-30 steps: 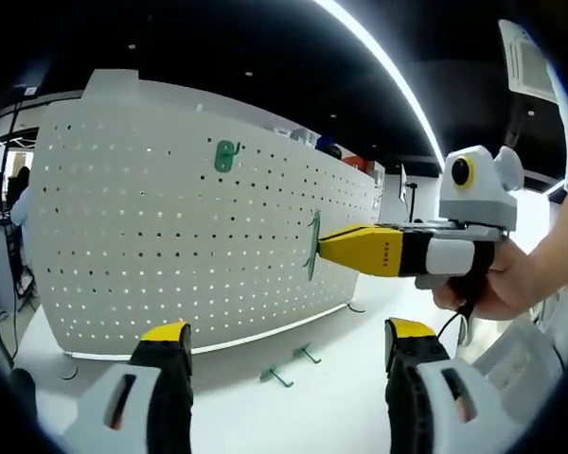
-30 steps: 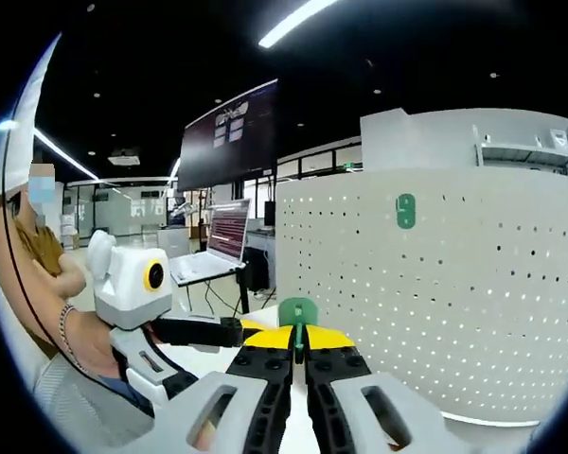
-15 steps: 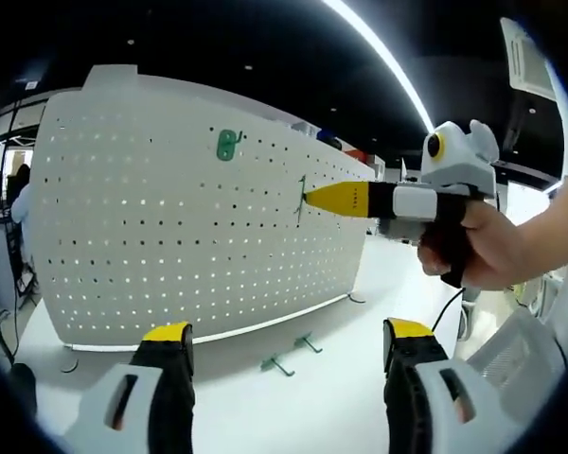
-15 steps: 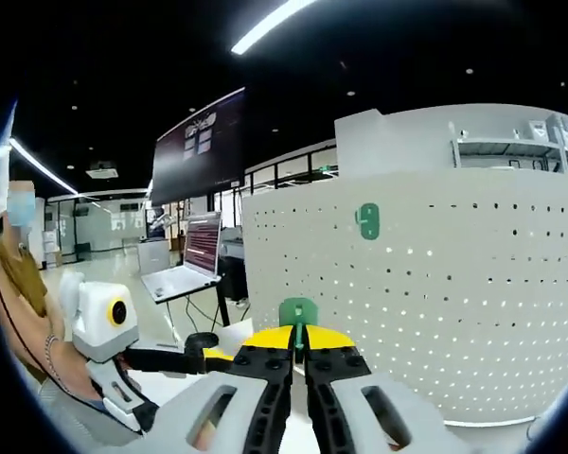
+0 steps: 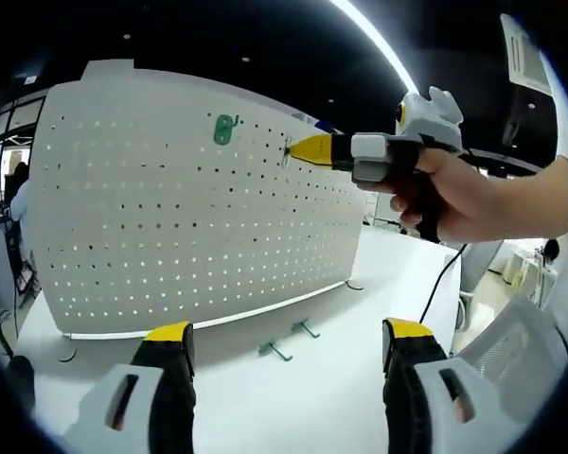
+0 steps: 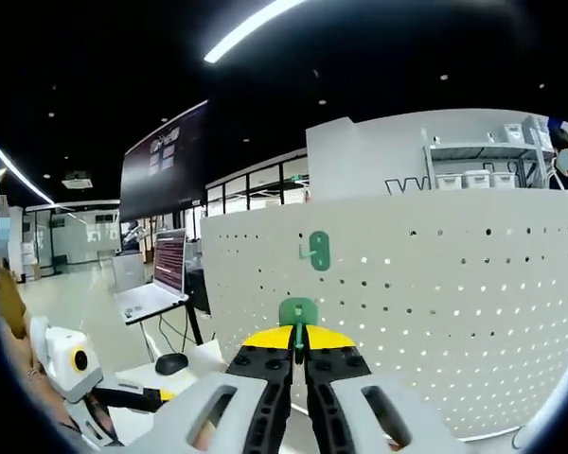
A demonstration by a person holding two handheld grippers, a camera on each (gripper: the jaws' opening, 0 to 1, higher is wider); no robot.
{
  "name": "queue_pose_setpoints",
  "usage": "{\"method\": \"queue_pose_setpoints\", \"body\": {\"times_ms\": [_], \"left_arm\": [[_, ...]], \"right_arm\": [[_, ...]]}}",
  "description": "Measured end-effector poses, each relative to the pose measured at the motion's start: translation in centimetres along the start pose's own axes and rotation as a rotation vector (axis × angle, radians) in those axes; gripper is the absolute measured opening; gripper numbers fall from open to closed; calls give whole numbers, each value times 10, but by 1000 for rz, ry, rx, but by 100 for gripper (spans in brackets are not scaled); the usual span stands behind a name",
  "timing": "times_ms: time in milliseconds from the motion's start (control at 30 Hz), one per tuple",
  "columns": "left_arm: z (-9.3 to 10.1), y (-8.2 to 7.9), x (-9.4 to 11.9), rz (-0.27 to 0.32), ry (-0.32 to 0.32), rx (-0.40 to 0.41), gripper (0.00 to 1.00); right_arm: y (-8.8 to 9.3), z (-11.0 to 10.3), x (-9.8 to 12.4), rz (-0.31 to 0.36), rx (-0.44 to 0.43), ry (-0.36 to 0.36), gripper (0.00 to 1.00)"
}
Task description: Insert the hook assembly into the mounting plate slot until the hook locks in place.
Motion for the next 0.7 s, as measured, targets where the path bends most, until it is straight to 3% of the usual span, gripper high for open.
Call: {"method": "queue_pose_setpoints", "body": {"times_ms": [700], "left_arm": [[3, 10, 2, -23, 17, -16, 83]], "right_arm": [[-30, 37, -23, 20, 21, 133, 1]]}}
Point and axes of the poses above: the point that each gripper's makers call its tool centre point, and the gripper's own axes: x roughly backward along the fingers, z roughly to its right, y roughly out of its underside, the point moved 4 cm from there along x, roughly backward along the fingers, and after that the axes turned 14 degrees about -y, right-handed, at the moved point
